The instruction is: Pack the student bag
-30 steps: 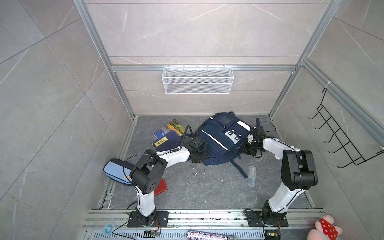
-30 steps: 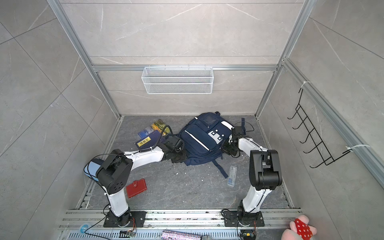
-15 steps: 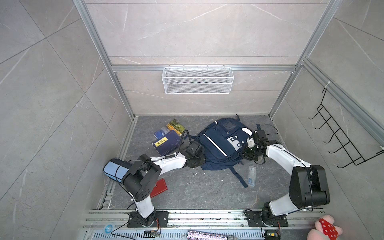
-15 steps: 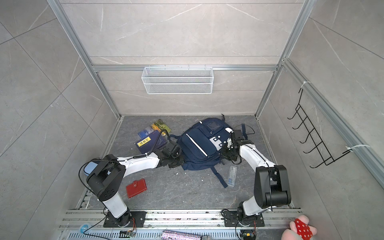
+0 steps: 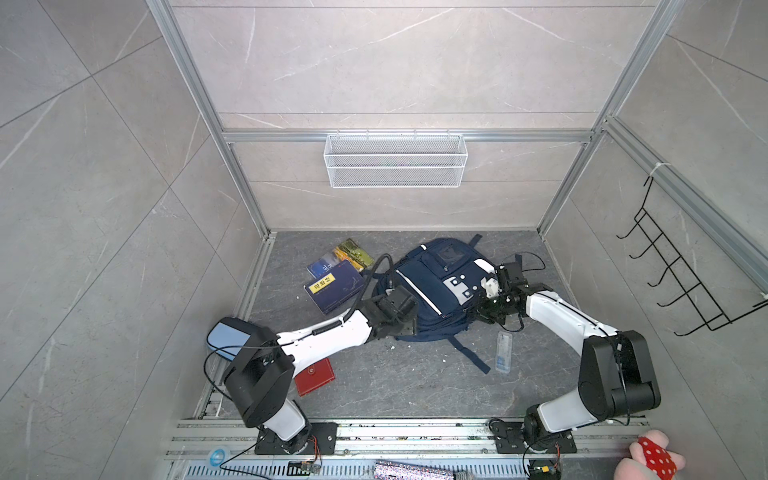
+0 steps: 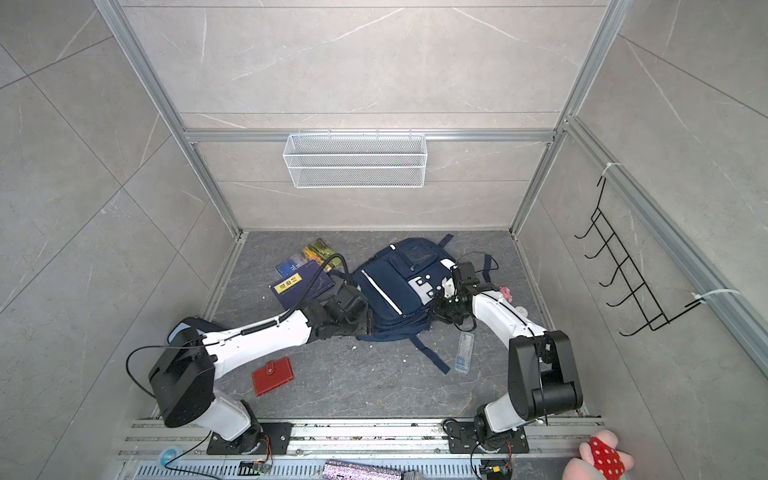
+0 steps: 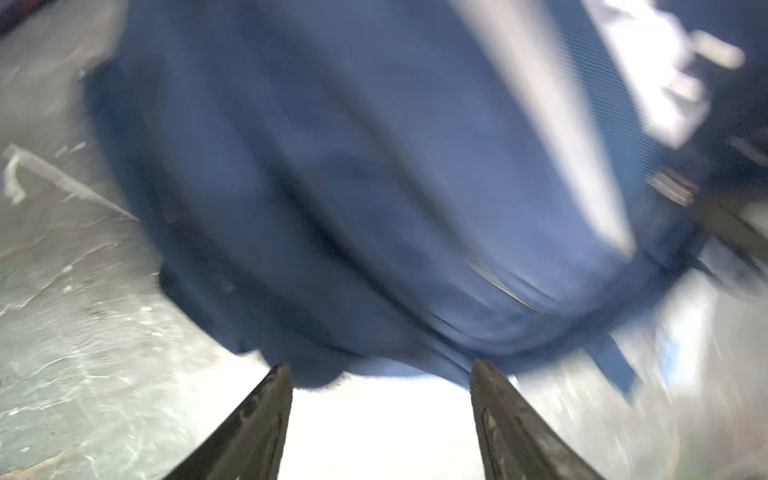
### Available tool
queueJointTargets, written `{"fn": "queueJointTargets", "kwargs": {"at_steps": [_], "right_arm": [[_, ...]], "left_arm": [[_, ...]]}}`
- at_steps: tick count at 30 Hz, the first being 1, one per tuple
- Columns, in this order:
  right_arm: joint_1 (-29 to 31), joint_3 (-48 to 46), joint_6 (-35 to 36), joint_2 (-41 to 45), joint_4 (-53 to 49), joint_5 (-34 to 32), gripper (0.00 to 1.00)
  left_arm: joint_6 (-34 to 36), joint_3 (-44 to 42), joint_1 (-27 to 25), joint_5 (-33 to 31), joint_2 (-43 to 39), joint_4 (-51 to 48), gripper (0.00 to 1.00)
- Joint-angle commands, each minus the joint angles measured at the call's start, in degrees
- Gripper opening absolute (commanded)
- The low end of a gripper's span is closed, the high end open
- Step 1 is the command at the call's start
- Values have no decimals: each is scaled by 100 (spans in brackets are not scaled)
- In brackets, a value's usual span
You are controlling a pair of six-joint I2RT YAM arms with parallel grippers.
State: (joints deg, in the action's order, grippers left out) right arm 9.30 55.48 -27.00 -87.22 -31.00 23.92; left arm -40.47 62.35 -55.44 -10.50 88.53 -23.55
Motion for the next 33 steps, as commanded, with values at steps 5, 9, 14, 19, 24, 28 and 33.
{"fn": "queueJointTargets", "kwargs": {"at_steps": [5,9,14,19,24,28,33], "right_arm": [[96,346,-361,187,213,433,7],[111,526,-496,253,45,299,5],[115,655,-594,341,-242,142,5],[191,639,-709,476,-355,103,4],[344,739,-758,613,-516,51,4],[478,904,-823,667,-652,58,4],[587,1060,-944,771,-816,-13,4]], "left_arm": [[1136,532,-1473,-493,318,764,62],[1176,1035,-1549,-221,1008,1286,52],[889,974,-1137,164,1570,2491,45],[745,936,-840,253,1869,2959,44],[721,685,-596,168,1866,3255,44],[891,823,-497,383,2017,3414,38],[1036,996,-496,510,2201,3424,37]]}}
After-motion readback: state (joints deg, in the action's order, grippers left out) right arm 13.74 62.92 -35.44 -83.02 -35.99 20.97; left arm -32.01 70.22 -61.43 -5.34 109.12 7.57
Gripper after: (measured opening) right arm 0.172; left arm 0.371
